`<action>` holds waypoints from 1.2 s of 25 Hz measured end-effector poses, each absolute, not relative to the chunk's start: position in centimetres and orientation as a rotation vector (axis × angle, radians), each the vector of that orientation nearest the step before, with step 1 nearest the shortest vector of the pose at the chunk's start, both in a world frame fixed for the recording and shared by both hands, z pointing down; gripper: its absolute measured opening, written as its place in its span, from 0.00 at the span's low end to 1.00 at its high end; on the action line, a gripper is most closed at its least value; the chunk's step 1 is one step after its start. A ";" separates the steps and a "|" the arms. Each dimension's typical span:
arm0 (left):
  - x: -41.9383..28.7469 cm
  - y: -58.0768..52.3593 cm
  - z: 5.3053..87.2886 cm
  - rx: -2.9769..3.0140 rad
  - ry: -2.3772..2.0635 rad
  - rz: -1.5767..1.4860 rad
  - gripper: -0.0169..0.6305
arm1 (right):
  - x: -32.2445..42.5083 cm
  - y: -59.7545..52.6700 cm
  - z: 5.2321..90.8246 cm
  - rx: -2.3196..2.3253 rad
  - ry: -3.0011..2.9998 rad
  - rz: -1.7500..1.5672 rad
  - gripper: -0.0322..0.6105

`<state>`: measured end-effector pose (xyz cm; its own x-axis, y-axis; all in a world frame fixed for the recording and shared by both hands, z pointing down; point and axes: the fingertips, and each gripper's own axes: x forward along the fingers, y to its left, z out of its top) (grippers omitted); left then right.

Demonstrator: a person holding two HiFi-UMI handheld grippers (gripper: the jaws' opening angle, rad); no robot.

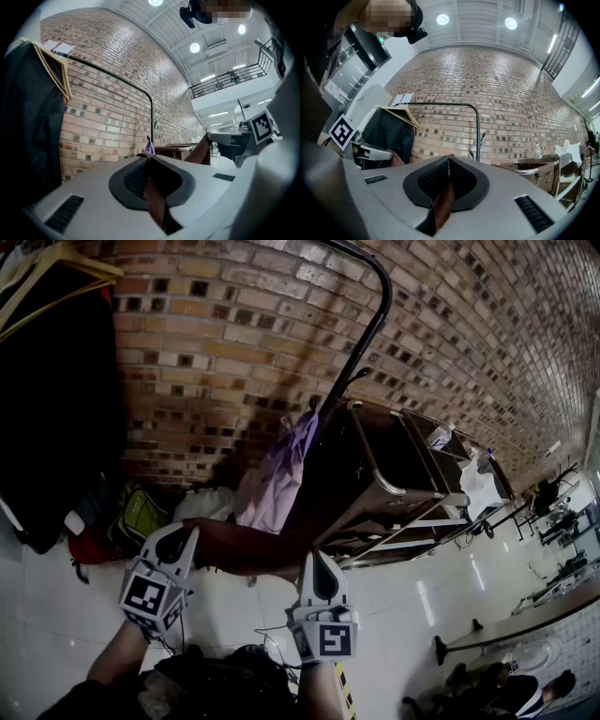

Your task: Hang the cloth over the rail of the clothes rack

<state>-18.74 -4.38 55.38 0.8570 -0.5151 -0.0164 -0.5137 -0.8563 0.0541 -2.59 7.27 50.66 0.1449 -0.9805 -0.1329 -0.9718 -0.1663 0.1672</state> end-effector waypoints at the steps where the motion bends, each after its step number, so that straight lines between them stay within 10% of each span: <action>1: -18.3 -4.3 55.2 2.983 -0.811 -0.057 0.06 | -2.4 7.0 50.5 2.346 -2.009 -0.320 0.06; 30: 9.9 -8.6 48.9 3.076 -0.457 -0.152 0.06 | 18.3 -4.9 45.2 2.223 -2.309 -0.478 0.06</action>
